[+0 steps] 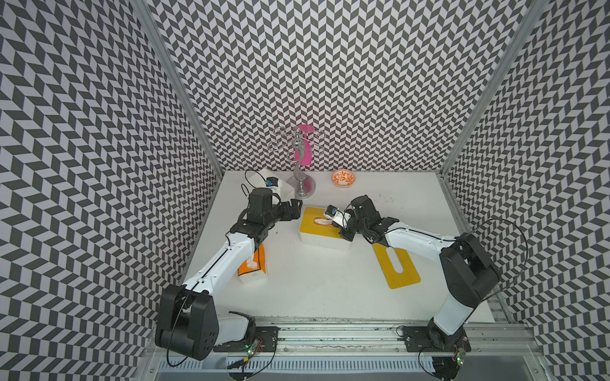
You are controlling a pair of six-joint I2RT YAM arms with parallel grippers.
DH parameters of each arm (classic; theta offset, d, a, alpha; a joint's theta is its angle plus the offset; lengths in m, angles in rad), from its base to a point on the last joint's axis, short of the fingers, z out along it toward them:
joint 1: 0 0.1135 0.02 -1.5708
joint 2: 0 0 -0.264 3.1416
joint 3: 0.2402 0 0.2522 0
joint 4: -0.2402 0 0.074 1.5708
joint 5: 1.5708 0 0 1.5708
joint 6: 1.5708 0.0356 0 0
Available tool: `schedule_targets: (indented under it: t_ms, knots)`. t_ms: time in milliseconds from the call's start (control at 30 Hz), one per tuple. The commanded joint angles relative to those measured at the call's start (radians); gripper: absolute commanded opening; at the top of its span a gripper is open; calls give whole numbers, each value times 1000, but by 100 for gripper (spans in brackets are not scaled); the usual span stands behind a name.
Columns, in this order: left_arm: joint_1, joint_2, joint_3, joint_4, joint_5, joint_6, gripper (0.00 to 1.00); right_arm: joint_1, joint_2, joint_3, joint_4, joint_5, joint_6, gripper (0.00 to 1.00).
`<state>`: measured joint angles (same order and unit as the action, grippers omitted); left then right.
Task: Put the tissue paper into the tissue box
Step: Pull the paper towel from the tissue box.
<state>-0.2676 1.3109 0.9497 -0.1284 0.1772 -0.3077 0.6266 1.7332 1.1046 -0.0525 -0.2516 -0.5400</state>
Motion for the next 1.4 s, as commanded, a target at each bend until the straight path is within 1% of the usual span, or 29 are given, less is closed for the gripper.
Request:
schedule_targets:
  t_ms: [0, 500, 667, 867, 1133, 1367]
  knots:
    - [6, 6, -3, 17, 10, 5, 93, 7, -55, -1, 65, -13, 20, 0]
    - [7, 5, -3, 17, 13, 4, 93, 7, -120, -41, 83, -4, 22, 0]
    - [8, 7, -3, 16, 16, 2, 93, 6, -152, -76, 107, 13, 29, 0]
    - [11, 6, -3, 17, 21, 1, 93, 6, -191, -115, 133, -25, 41, 0]
    - [11, 7, -4, 16, 20, 1, 93, 5, -231, -147, 163, -47, 48, 0]
    - [13, 6, -4, 19, 21, -1, 93, 7, -222, -115, 170, -90, 54, 0]
